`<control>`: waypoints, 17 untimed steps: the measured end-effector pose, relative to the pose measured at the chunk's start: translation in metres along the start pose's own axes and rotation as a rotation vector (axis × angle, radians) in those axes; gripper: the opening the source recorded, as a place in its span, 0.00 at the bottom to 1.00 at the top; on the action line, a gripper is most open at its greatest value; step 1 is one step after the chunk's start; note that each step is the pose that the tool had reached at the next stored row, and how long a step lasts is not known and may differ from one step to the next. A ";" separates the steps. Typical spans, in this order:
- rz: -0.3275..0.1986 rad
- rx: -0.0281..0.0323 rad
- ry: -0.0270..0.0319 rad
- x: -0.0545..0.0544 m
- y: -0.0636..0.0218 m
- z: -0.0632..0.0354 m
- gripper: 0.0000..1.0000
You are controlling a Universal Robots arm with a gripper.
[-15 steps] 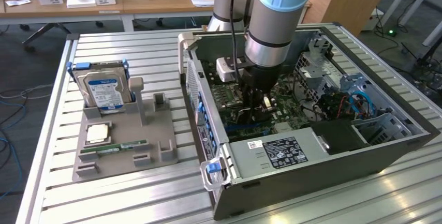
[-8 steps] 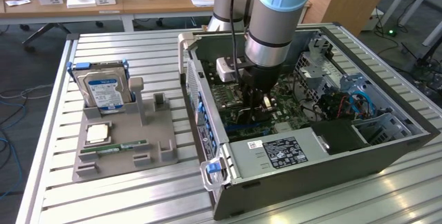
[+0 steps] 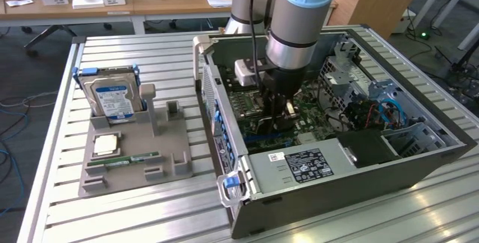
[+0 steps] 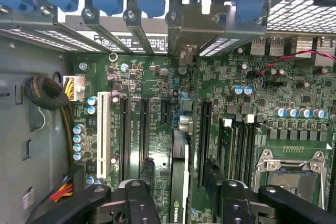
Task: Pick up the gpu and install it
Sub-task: 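Insert the gpu into the slot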
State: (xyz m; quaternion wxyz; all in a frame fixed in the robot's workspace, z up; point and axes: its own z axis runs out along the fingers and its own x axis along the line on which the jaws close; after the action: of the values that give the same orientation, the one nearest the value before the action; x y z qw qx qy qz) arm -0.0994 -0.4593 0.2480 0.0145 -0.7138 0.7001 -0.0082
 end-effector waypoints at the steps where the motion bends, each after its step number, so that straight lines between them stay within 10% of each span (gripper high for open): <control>1: 0.000 0.0001 -0.0001 0.000 0.0000 -0.0007 0.51; 17: 0.055 0.0004 0.0058 -0.002 -0.0002 -0.0050 0.51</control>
State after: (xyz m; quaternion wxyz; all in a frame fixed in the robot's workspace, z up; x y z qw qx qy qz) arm -0.0994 -0.4574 0.2530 0.0129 -0.6942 0.7196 -0.0100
